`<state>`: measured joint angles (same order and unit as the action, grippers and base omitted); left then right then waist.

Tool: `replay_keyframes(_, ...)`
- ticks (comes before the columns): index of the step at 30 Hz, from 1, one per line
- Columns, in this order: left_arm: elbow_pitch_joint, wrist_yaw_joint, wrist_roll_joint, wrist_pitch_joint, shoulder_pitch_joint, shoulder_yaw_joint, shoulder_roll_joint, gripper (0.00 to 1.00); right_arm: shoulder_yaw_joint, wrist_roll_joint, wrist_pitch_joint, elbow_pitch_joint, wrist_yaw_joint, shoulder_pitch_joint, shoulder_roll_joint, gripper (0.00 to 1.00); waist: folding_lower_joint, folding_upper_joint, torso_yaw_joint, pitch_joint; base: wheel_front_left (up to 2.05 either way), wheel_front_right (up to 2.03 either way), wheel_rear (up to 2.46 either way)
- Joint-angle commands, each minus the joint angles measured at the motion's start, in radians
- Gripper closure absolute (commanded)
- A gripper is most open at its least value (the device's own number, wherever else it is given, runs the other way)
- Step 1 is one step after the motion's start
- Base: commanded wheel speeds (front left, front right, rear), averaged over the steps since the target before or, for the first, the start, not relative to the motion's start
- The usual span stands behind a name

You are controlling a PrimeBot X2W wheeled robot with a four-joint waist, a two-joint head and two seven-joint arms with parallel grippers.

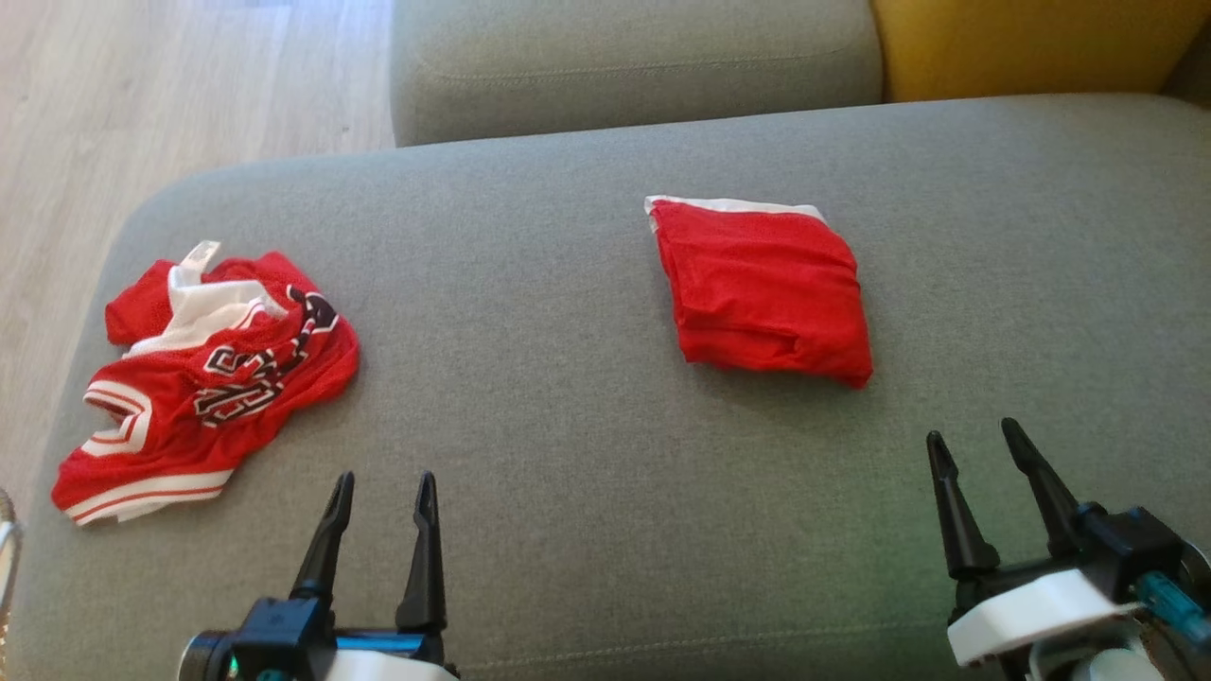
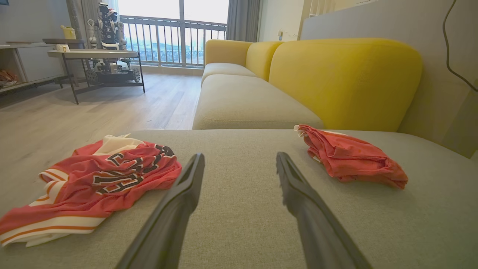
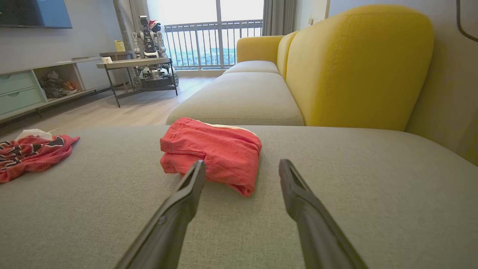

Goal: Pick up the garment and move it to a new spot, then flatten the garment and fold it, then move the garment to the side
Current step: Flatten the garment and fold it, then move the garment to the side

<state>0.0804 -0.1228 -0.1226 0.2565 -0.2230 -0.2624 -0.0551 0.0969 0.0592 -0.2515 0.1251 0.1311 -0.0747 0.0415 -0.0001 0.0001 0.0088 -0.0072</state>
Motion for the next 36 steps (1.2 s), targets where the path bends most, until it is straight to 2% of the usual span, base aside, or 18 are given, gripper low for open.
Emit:
replay_keyframes(1,0.042,0.004,0.01,0.005,0.032,0.04,0.005,0.0,-0.023,0.006,-0.01,-0.039,0.0,0.024,0.009,0.0,0.0001,-0.0001,-0.002,-0.002,0.0,0.0,0.0)
replay_keyframes(19,0.018,-0.004,0.027,0.005,0.018,0.03,0.005,0.0,-0.017,0.038,-0.01,-0.033,0.0,0.032,0.009,0.0,0.0001,-0.0001,0.029,0.001,0.0,0.0,0.0)
replay_keyframes(26,0.001,0.005,0.022,0.005,0.023,-0.001,0.005,0.0,0.05,0.078,-0.008,0.11,0.0,0.1,0.009,0.0,0.0001,-0.0001,0.086,0.012,0.0,0.0,0.0)
replay_keyframes(29,0.002,0.004,0.018,0.005,0.035,-0.018,0.005,0.0,0.088,0.131,0.037,0.179,0.0,0.174,0.009,0.0,0.0001,-0.0001,0.115,0.038,0.0,0.0,0.0)
replay_keyframes(30,0.004,0.001,0.01,0.005,0.046,-0.028,0.005,0.0,0.092,0.15,0.099,0.219,0.0,0.236,0.009,0.0,0.0001,-0.0001,0.133,0.068,0.0,0.0,0.0)
replay_keyframes(31,0.004,0.001,0.01,0.005,0.046,-0.028,0.005,0.0,0.092,0.15,0.099,0.219,0.0,0.236,0.009,0.0,0.0001,-0.0001,0.133,0.068,0.0,0.0,0.0)
replay_keyframes(36,-0.004,-0.008,-0.01,0.005,0.084,-0.049,0.005,0.0,0.166,0.201,0.244,0.306,0.0,0.398,0.01,0.0,0.0001,-0.0001,0.177,0.126,0.0,0.0,0.0)
